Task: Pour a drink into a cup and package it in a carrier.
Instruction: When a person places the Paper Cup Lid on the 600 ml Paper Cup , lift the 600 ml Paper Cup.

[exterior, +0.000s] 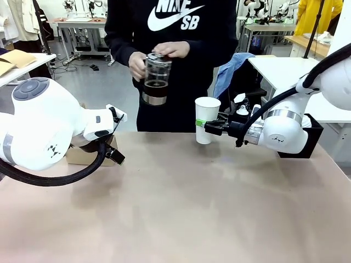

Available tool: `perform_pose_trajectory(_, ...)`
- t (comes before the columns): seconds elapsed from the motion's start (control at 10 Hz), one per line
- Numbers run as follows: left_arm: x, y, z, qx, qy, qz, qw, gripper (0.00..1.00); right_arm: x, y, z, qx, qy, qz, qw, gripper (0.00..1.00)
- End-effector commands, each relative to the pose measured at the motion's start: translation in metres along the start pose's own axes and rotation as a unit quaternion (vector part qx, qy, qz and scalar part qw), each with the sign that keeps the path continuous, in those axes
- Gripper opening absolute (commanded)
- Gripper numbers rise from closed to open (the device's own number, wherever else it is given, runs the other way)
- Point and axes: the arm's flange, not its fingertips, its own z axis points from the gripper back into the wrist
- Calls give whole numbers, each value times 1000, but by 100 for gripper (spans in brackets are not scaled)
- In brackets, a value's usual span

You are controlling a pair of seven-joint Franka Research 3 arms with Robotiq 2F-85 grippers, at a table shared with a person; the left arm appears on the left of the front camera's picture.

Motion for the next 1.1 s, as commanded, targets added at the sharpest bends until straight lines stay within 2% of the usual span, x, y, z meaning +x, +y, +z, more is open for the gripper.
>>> perform_pose_trajectory(0.0, 0, 0, 0, -1, -1, 0, 1000, 100, 1, 1, -2, -1, -2, 1, 1000, 84)
perform_pose_trajectory(1.0, 0, 0, 0, -1, -1, 0, 1000, 100, 1, 1, -2, -1, -2, 1, 1000, 84)
